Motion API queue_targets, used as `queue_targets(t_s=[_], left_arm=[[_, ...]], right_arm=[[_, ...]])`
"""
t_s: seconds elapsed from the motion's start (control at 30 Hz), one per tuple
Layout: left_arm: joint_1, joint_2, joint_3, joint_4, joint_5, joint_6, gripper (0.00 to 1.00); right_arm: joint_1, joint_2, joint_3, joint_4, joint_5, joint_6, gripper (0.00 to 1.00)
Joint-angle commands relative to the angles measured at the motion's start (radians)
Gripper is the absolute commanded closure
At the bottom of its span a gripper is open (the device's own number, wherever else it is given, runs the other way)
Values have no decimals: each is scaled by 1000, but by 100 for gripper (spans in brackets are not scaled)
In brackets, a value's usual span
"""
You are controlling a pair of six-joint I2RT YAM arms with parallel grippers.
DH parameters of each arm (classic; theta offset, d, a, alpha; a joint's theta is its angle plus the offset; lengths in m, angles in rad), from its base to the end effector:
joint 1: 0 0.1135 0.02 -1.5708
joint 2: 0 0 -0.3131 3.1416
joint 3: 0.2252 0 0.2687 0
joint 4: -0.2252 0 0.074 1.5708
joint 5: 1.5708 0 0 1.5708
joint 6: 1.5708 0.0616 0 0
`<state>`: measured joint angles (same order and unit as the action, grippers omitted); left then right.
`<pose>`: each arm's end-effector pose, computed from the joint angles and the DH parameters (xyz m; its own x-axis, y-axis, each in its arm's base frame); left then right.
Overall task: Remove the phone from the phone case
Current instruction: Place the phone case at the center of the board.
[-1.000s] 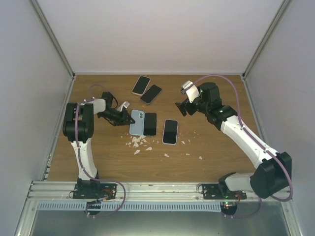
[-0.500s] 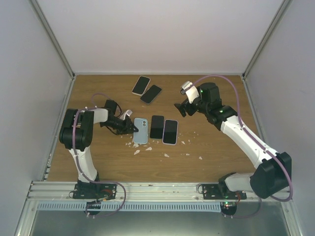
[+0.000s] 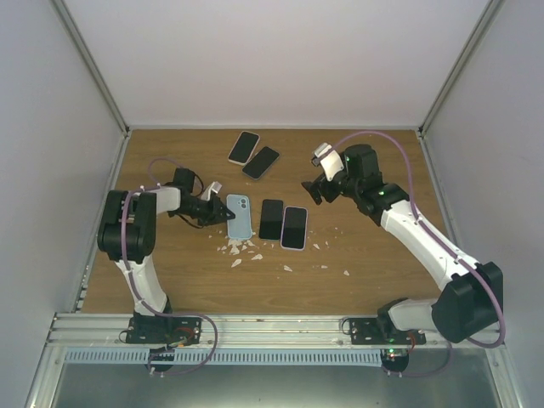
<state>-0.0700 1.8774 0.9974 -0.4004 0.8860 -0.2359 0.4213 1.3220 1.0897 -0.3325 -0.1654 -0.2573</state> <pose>0.3558 -0.0728 0.1401 -0.9914 -0.0787 -0.1050 0.0347 0.6141 -0.7885 0.2928 0.1423 0.3429 -0.3374 -0.4263 -0.8393 -0.6371 0.7598 -0.1297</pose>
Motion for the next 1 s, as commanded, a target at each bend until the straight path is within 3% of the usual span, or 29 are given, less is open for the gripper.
queue_targets(t_s=[0.0,0.3,0.4,0.63,0.83,0.97], left_arm=[[6,53,62,34,16,15,100],[-29,81,79,42,-3,23,95],[-30,86,79,30,-51,25,89],[-25,60,60,12,-119,34,54],[-26,30,54,9,-128,39,35],[-25,-11,50,-1,-137,48,12]], right_arm=[[-10,1,-2,-37,5,-21,0],[-9,-4,-13,-167,-75,-105,0],[-10,1,-13,-210,-88,-127,0],[-10,33,-14,-275,-111,-184,0],[-9,99,51,-296,-123,-164,0],[-10,173,89,-293,-119,-143,1]])
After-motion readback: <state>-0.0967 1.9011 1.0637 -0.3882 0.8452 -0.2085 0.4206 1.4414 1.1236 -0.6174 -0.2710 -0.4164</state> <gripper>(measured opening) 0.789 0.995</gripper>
